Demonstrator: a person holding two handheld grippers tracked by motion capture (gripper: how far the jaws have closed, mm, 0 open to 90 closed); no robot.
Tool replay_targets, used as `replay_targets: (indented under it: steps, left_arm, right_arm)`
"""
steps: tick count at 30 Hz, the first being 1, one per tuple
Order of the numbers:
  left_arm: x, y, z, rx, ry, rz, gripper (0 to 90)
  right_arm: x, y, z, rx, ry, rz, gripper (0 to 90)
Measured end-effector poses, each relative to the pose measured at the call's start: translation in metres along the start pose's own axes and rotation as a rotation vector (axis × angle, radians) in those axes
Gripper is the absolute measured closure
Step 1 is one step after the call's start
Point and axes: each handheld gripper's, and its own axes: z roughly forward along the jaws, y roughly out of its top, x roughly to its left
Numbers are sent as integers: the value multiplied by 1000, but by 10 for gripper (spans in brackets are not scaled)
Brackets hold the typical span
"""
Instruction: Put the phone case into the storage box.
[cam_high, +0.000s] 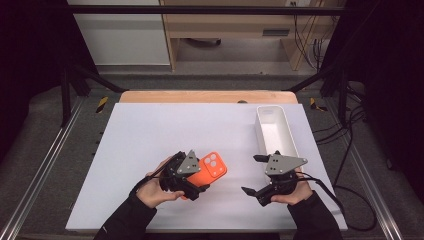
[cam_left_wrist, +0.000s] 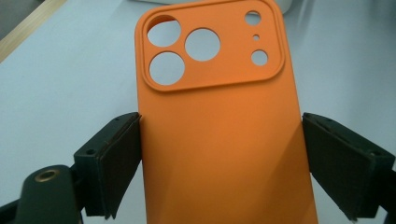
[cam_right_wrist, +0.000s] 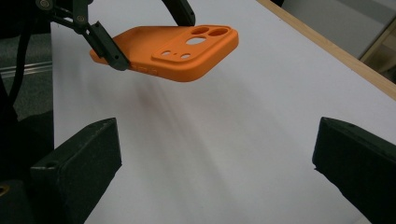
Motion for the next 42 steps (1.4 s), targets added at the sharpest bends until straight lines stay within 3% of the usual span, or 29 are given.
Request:
replay_targets:
  steps: [6, 12, 27, 42]
  left_arm:
    - [-4, 1, -1, 6, -6, 35, 135]
    - [-8, 2, -2, 12, -13, 83, 135]
    - [-16, 4, 0, 10, -42, 139, 135]
    - [-21, 15, -6, -6, -62, 205, 136]
  right_arm:
    - [0, 5, 1, 16, 6, -20, 18]
    - [4, 12, 3, 43, 33, -74, 21]
    - [13, 25, 11, 97, 69, -180, 37]
    - [18, 31, 17, 120, 110, -234, 45]
